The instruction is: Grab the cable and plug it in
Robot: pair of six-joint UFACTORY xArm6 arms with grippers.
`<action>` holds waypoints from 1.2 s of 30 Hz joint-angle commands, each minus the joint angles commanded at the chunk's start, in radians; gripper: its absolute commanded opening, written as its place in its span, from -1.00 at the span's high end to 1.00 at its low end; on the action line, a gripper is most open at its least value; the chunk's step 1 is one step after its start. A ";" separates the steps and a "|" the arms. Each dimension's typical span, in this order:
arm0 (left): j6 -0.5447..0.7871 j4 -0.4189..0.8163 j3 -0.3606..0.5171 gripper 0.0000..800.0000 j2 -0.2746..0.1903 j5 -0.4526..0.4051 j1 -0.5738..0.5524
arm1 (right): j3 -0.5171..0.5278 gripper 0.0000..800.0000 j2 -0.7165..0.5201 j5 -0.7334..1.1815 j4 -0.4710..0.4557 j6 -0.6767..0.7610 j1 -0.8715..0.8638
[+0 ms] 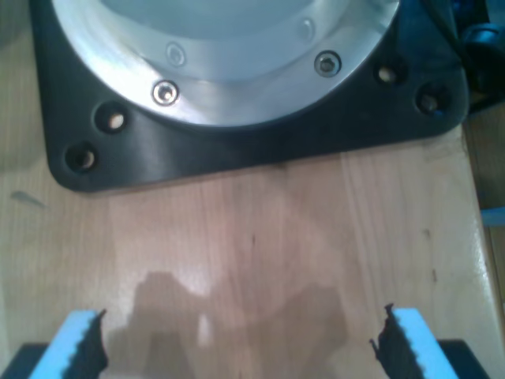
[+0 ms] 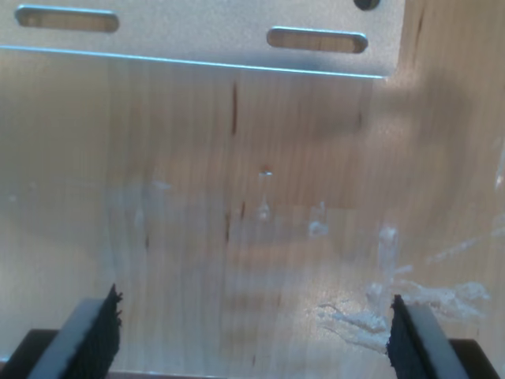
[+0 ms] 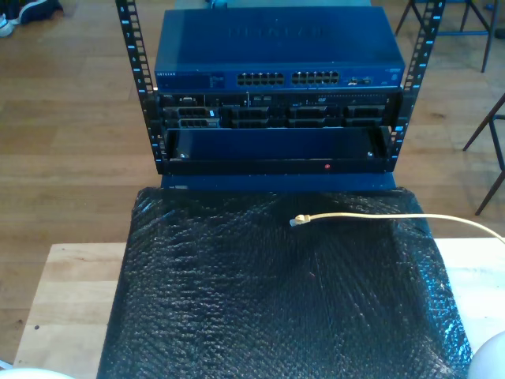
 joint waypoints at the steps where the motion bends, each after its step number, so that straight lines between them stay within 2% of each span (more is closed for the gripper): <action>1: 0.000 0.000 0.000 -1.00 0.000 0.000 0.000 | -0.002 -0.99 -0.002 0.002 0.000 0.000 0.000; 9: -0.005 0.002 0.002 -1.00 -0.002 0.003 -0.003 | -0.014 -0.99 -0.017 0.014 0.000 0.008 0.000; 14: -0.006 0.003 -0.014 -1.00 -0.032 0.018 0.000 | -0.028 -0.99 -0.028 0.038 0.002 0.021 0.000; 18: -0.008 0.005 -0.038 -1.00 -0.041 0.078 0.000 | -0.095 -0.99 -0.040 0.161 0.000 0.044 -0.002; 25: -0.026 0.005 -0.138 -1.00 -0.041 0.250 -0.003 | -0.239 -0.99 -0.038 0.356 0.005 0.100 0.000; 29: -0.040 0.005 -0.186 -1.00 -0.044 0.308 -0.005 | -0.311 -0.99 -0.038 0.430 0.006 0.161 0.002; 33: -0.084 0.003 -0.221 -1.00 -0.078 0.351 -0.023 | -0.388 -0.99 -0.034 0.499 0.009 0.222 0.006; 36: -0.140 0.003 -0.250 -1.00 -0.097 0.390 -0.086 | -0.431 -0.99 -0.032 0.539 0.018 0.267 0.021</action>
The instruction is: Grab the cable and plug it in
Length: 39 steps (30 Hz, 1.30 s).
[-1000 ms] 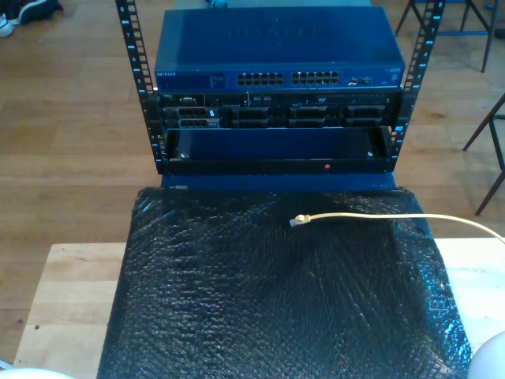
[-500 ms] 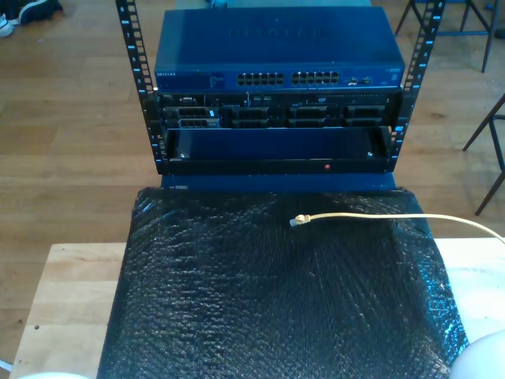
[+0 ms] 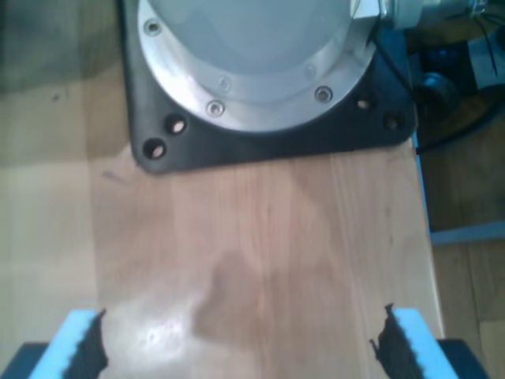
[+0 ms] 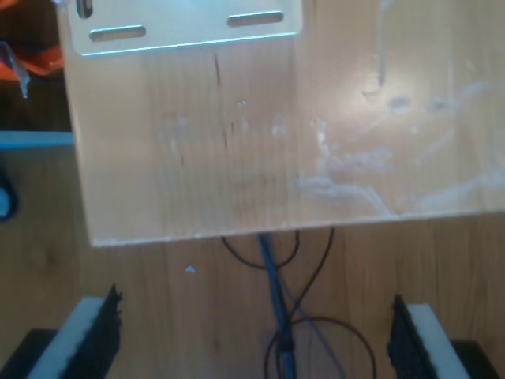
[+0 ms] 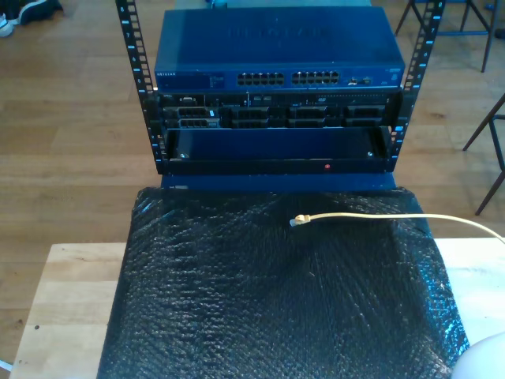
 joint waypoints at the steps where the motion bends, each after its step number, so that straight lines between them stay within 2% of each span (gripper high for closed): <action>1: -0.023 0.000 -0.012 -1.00 -0.002 0.015 -0.025 | -0.011 -0.99 0.000 0.006 0.011 0.011 0.012; 6: -0.163 -0.002 -0.086 -1.00 0.003 0.097 -0.153 | -0.069 -0.99 0.006 0.038 0.061 0.114 0.074; 10: -0.259 -0.003 -0.123 -1.00 0.003 0.120 -0.241 | -0.133 -0.99 0.037 0.081 0.069 0.206 0.133; 16: -0.381 -0.061 -0.184 -1.00 0.009 0.175 -0.379 | -0.276 -0.99 0.140 0.155 0.074 0.388 0.270; 20: -0.459 -0.084 -0.221 -1.00 0.014 0.216 -0.474 | -0.382 -0.99 0.213 0.216 0.135 0.482 0.342; 29: -0.629 -0.091 -0.258 -1.00 0.015 0.230 -0.658 | -0.623 -0.94 0.328 0.371 0.334 0.611 0.388; 34: -0.690 -0.112 -0.262 -1.00 0.031 0.229 -0.723 | -0.713 -0.94 0.374 0.371 0.364 0.689 0.456; 39: -0.720 -0.163 -0.305 -1.00 0.063 0.236 -0.746 | -0.784 -0.94 0.437 0.371 0.370 0.758 0.532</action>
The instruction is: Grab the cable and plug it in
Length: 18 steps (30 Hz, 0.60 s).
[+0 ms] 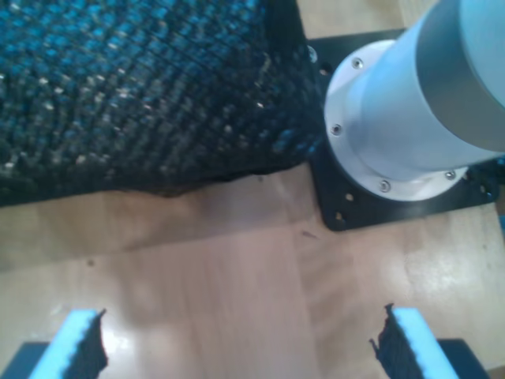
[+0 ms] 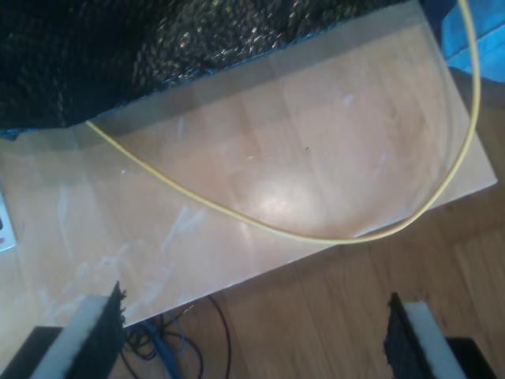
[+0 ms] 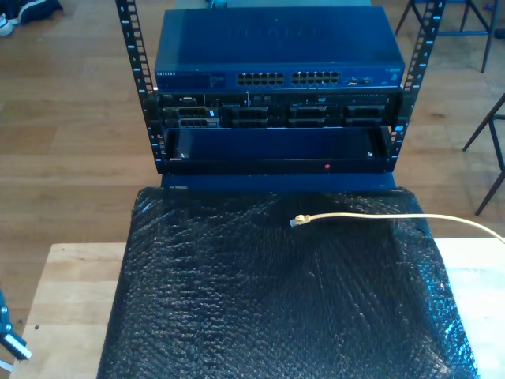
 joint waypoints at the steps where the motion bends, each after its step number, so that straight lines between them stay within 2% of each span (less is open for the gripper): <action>1: -0.003 -0.009 -0.011 -1.00 0.009 0.005 -0.002 | -0.009 -0.94 0.011 0.000 0.005 0.015 0.009; 5: -0.011 -0.044 -0.048 -1.00 0.035 0.026 -0.002 | -0.026 -0.94 0.041 0.002 0.066 0.041 0.034; 10: -0.011 -0.058 -0.055 -1.00 0.044 0.037 -0.003 | -0.028 -0.94 0.051 0.003 0.141 0.044 0.061; 18: -0.028 -0.094 -0.055 -1.00 0.064 0.037 -0.021 | -0.063 -0.94 0.092 0.002 0.178 0.104 0.138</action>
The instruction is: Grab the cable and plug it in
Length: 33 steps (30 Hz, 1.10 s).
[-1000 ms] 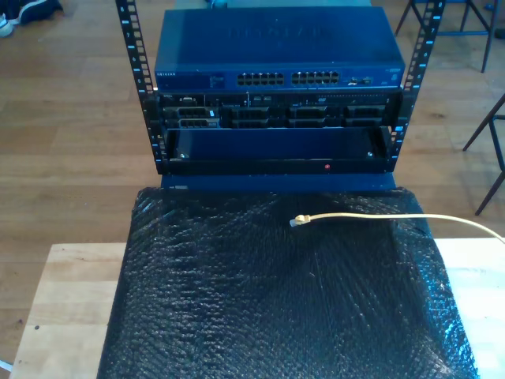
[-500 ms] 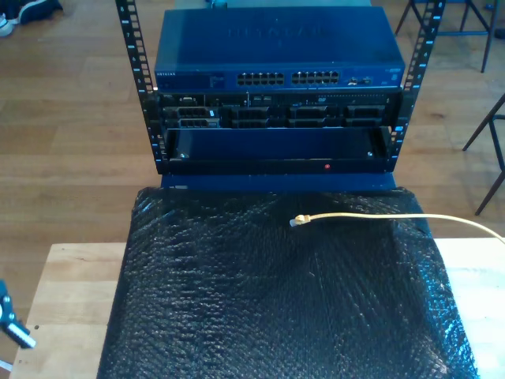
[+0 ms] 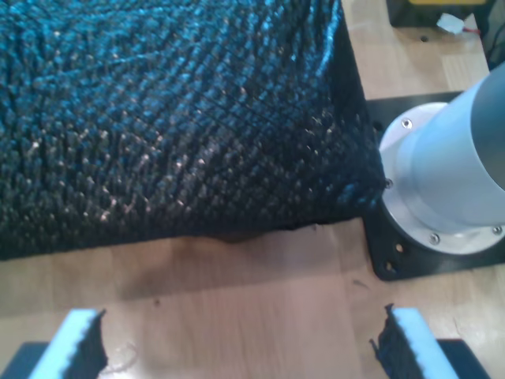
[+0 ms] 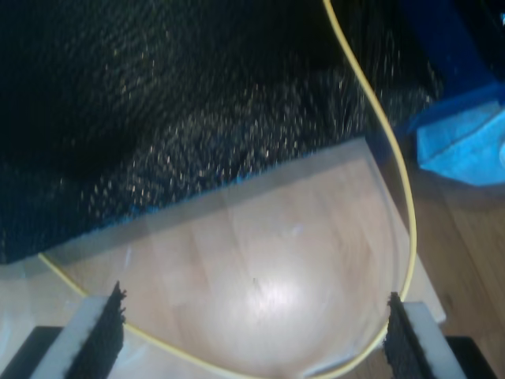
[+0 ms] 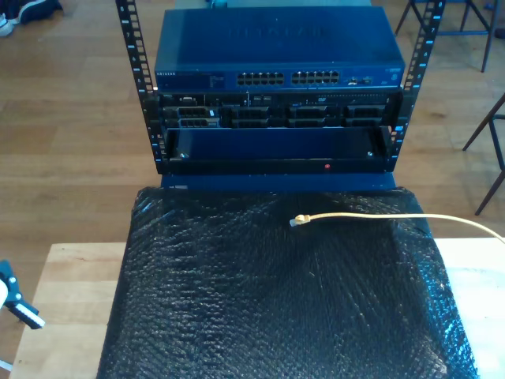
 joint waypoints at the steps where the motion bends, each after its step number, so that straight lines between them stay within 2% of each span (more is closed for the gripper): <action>1: -0.008 -0.005 0.000 -1.00 0.002 -0.002 -0.012 | -0.011 -0.94 0.008 -0.002 0.000 0.011 0.008; 8: -0.133 -0.009 -0.002 -1.00 0.011 -0.021 -0.137 | -0.054 -0.95 0.048 -0.003 0.000 0.052 0.071; 14: -0.258 -0.009 -0.002 -1.00 0.020 -0.092 -0.236 | -0.069 -0.96 0.057 -0.020 0.000 0.101 0.141; 19: -0.322 -0.009 0.000 -1.00 0.028 -0.106 -0.319 | -0.068 -0.96 0.057 -0.069 -0.003 0.118 0.232; 28: -0.362 -0.051 0.002 -1.00 0.034 -0.141 -0.368 | -0.068 -0.96 0.057 -0.146 -0.005 0.166 0.381; 33: -0.362 -0.071 0.003 -1.00 0.040 -0.147 -0.370 | -0.069 -0.96 0.057 -0.178 -0.005 0.238 0.462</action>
